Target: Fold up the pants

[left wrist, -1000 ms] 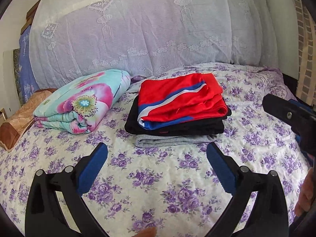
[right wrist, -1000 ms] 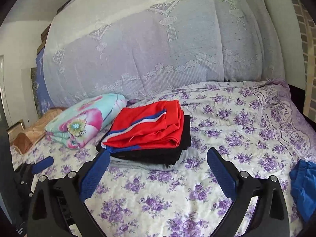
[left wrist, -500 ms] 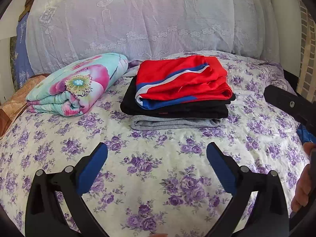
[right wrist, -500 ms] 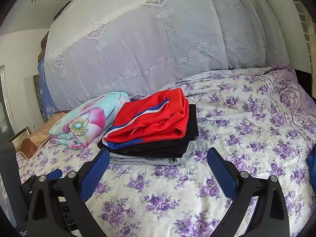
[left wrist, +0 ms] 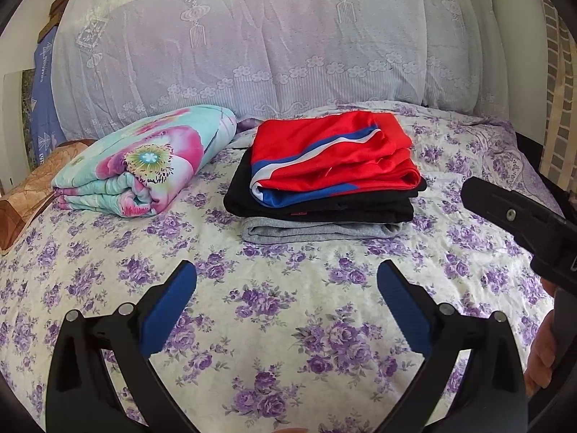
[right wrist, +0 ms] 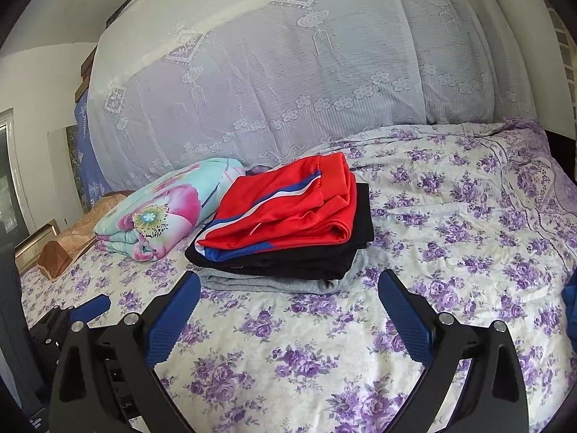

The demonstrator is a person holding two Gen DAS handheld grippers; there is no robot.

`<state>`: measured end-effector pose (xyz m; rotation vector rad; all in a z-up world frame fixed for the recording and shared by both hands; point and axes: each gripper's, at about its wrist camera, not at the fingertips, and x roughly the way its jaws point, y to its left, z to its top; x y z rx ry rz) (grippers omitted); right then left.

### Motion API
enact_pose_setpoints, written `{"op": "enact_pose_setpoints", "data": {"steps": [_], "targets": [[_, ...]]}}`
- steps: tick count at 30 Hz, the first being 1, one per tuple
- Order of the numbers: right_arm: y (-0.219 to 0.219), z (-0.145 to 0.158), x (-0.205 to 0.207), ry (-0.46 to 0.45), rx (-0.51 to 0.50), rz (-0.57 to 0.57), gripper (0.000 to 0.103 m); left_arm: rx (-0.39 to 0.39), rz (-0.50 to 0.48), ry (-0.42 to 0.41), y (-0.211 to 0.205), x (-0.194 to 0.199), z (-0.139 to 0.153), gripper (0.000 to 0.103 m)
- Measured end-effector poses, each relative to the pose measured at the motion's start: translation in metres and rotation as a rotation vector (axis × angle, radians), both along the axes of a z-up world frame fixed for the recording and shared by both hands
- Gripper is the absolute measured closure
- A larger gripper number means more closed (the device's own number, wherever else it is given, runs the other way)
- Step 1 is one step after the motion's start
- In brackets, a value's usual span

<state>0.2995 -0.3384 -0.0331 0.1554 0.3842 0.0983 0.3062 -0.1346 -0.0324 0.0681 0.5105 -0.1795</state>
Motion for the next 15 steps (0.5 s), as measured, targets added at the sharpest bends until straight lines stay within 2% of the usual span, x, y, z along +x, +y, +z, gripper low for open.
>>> {"op": "enact_pose_setpoints", "data": {"steps": [7, 15], "targets": [[-0.0007, -0.001, 0.0009, 0.009, 0.014, 0.001, 0.004, 0.022, 0.022, -0.04, -0.0009, -0.0033, 0.0011, 0.005], [-0.0018, -0.0023, 0.0014, 0.012, 0.015, 0.0, 0.004, -0.001, 0.014, 0.015, 0.0025, 0.0041, -0.0011, 0.005]]}}
